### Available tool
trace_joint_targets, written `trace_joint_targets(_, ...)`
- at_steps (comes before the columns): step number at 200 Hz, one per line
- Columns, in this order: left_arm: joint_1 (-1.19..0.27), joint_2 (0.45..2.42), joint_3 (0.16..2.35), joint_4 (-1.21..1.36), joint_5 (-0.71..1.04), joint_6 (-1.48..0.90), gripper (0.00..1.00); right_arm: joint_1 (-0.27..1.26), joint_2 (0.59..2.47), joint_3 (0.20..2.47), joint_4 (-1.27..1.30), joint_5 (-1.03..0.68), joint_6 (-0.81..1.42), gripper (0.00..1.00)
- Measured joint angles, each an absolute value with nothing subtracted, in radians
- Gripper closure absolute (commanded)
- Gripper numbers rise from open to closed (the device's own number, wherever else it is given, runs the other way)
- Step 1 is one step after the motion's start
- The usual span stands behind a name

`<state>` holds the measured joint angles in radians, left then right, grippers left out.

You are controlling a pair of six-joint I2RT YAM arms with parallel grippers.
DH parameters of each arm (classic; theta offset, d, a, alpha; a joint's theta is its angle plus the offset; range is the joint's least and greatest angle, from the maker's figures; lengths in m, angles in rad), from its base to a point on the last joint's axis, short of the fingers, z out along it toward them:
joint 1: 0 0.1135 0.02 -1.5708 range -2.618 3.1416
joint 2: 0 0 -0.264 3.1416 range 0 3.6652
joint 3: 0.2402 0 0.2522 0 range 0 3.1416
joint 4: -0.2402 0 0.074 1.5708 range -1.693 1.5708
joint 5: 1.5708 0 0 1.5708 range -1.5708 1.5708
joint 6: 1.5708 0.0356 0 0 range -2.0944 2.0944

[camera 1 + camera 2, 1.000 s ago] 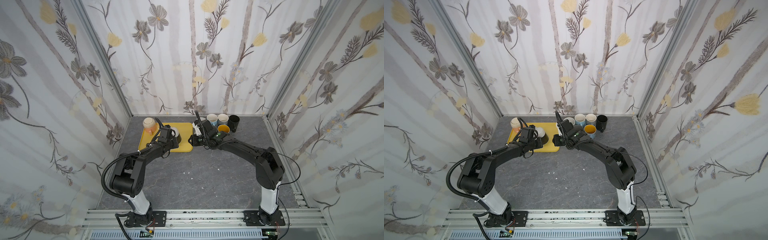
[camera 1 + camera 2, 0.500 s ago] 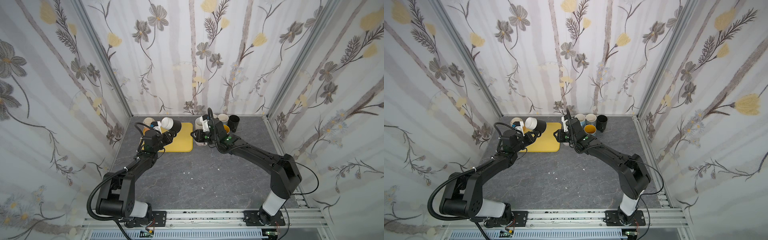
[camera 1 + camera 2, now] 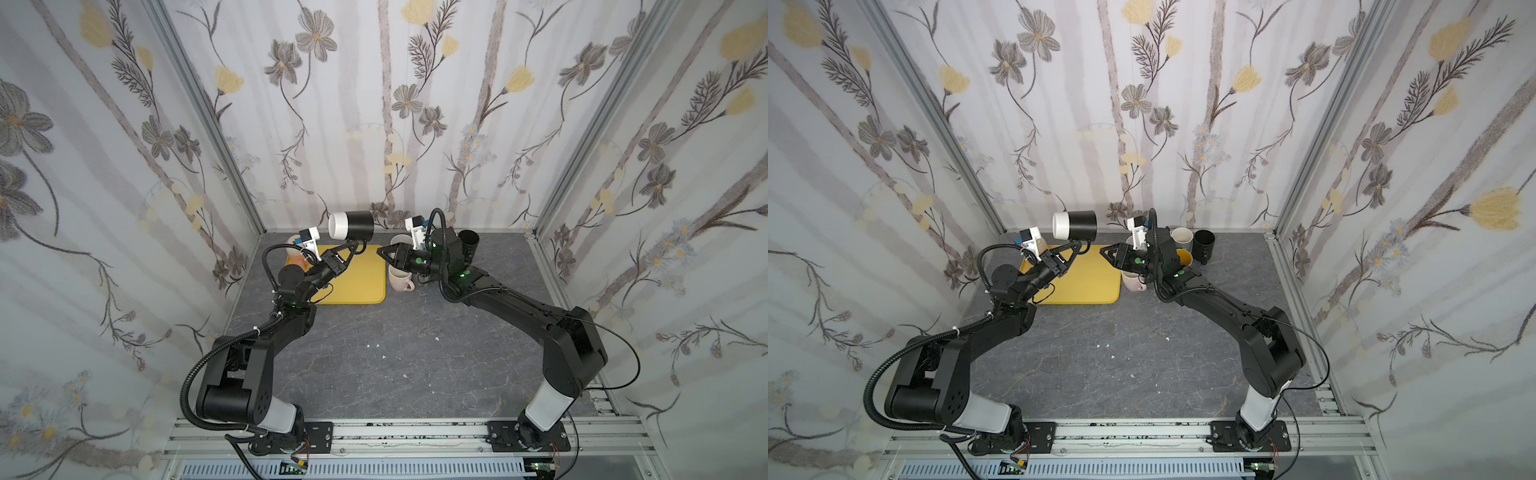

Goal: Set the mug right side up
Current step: 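Lift the black mug with the left gripper while the right reaches its handle, then grasp the black mug's handle with the right gripper while the left holds it aloft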

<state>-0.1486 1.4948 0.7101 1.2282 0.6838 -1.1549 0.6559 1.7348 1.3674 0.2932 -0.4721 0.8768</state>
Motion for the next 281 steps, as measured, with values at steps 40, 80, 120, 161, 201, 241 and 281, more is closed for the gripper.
trace_joint_targets(40, -0.195, 1.527, 0.722, 1.336, 0.685, -1.257, 1.00, 0.656, 1.766, 1.397, 0.336, -0.523, 0.921, 0.63)
trace_joint_targets(80, -0.218, 1.548, 0.759, 1.357, 0.682, -1.317, 1.00, 0.653, 1.784, 1.424, 0.385, -0.545, 0.950, 0.67)
trace_joint_targets(120, -0.236, 1.562, 0.795, 1.359, 0.712, -1.331, 1.00, 0.648, 1.810, 1.452, 0.437, -0.574, 0.995, 0.73)
trace_joint_targets(161, -0.248, 1.578, 0.807, 1.364, 0.714, -1.310, 1.00, 0.637, 1.814, 1.454, 0.474, -0.606, 1.083, 1.00)
trace_joint_targets(201, -0.260, 1.592, 0.813, 1.363, 0.734, -1.311, 0.94, 0.627, 1.782, 1.402, 0.498, -0.616, 1.091, 1.00)
trace_joint_targets(241, -0.268, 1.564, 0.799, 1.351, 0.779, -1.282, 0.74, 0.622, 1.721, 1.321, 0.537, -0.606, 1.041, 1.00)
trace_joint_targets(281, -0.268, 1.508, 0.774, 1.251, 0.787, -1.222, 0.62, 0.611, 1.697, 1.244, 0.620, -0.559, 1.039, 1.00)
